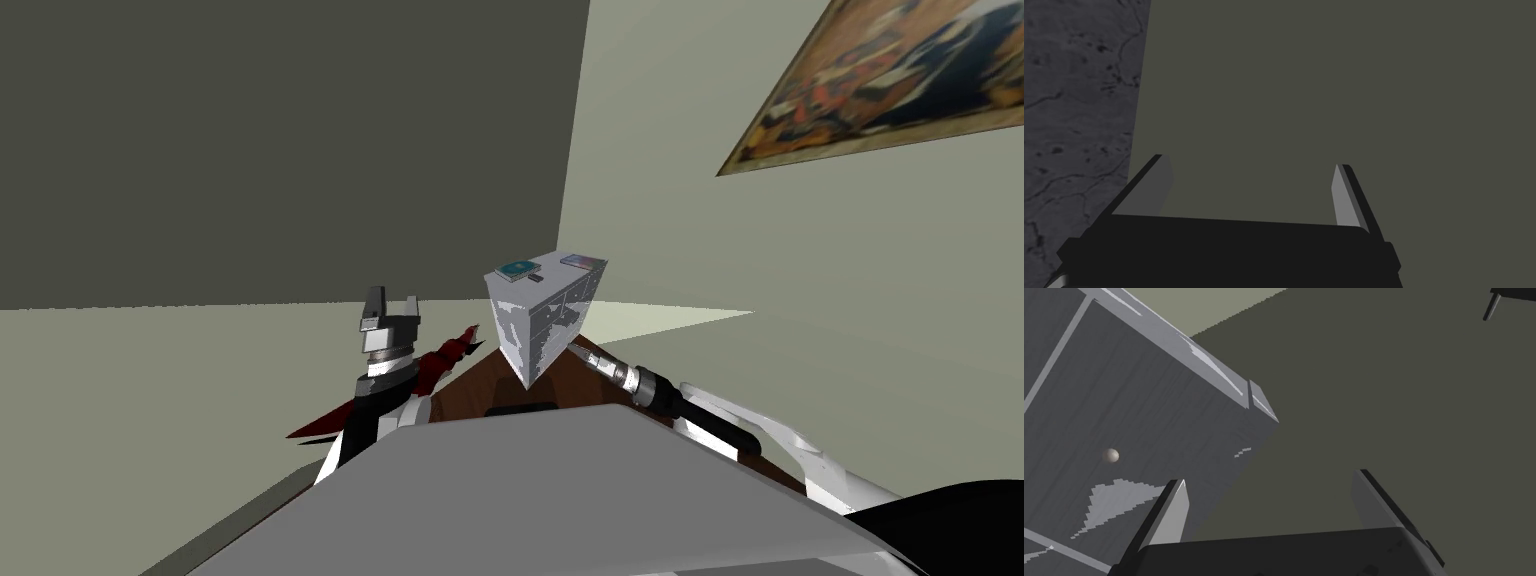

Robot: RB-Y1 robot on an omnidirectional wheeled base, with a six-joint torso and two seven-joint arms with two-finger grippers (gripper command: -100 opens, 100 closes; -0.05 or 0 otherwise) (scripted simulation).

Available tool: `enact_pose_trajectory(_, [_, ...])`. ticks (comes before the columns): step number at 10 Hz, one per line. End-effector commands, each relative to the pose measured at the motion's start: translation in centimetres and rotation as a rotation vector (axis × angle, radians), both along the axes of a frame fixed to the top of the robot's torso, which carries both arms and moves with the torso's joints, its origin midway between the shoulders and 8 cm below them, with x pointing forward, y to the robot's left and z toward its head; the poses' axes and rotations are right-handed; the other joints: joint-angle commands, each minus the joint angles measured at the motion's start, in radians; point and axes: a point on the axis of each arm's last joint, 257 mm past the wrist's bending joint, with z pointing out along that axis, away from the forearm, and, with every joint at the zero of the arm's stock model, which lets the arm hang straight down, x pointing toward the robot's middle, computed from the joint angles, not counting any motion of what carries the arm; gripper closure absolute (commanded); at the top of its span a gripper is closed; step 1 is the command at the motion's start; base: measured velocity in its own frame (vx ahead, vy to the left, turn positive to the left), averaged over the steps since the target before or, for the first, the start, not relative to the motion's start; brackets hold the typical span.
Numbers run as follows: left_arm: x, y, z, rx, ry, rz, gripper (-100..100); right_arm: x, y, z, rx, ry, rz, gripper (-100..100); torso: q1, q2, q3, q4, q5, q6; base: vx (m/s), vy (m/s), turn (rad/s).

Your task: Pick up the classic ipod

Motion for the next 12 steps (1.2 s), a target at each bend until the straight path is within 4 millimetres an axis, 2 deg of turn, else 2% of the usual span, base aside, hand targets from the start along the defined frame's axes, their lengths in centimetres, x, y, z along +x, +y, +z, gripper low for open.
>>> enact_pose_trajectory(1, [0.0,0.0,0.0,0.0,0.0,0.0,0,-0.6,-0.7,-0.6,-0.038,0.014,0.024,-100,0.0,0.0,0.0,0.0,0.0,0.0,-0.006,0.003,-0.003])
enact_pose_trajectory(2, [0.0,0.0,0.0,0.0,0.0,0.0,0,-1.5,-1.6,-2.3,-0.061,0.065,0.035,-100,0.0,0.0,0.0,0.0,0.0,0.0,-0.012,0.012,0.165])
enact_pose_trajectory(4, [0.0,0.0,0.0,0.0,0.0,0.0,0,-1.8,-2.3,-2.5,-0.111,0.076,0.062,-100,0.0,0.0,0.0,0.0,0.0,0.0,-0.009,0.005,0.04])
enact_pose_trajectory(5, [0.0,0.0,0.0,0.0,0.0,0.0,0,-2.8,-3.3,-4.1,-0.133,0.126,0.071,-100,0.0,0.0,0.0,0.0,0.0,0.0,-0.009,0.018,0.174])
enact_pose_trajectory(7, [0.0,0.0,0.0,0.0,0.0,0.0,0,-3.0,-4.3,-4.2,-0.187,0.137,0.099,-100,0.001,0.0,0.0,0.0,0.0,0.0,-0.006,0.01,0.04])
enact_pose_trajectory(8, [0.0,0.0,0.0,0.0,0.0,0.0,0,-4.1,-5.5,-5.7,-0.212,0.189,0.107,-100,0.0,-0.001,0.0,0.0,0.0,0.0,-0.004,0.017,0.135])
enact_pose_trajectory(10, [0.0,0.0,0.0,0.0,0.0,0.0,0,-4.3,-6.5,-5.6,-0.262,0.199,0.132,-100,0.001,-0.001,-0.001,0.0,0.0,0.0,-0.002,0.011,0.061])
enact_pose_trajectory(11, [0.0,0.0,0.0,0.0,0.0,0.0,0,-5.4,-7.9,-6.8,-0.286,0.25,0.138,-100,0.0,-0.001,0.0,0.0,0.0,0.0,-0.001,0.022,0.197])
enact_pose_trajectory(12, [0.0,0.0,0.0,0.0,0.0,0.0,0,-5.5,-8.6,-6.8,-0.32,0.256,0.154,-100,0.001,-0.001,-0.001,0.0,0.0,-0.001,0.001,0.017,0.083])
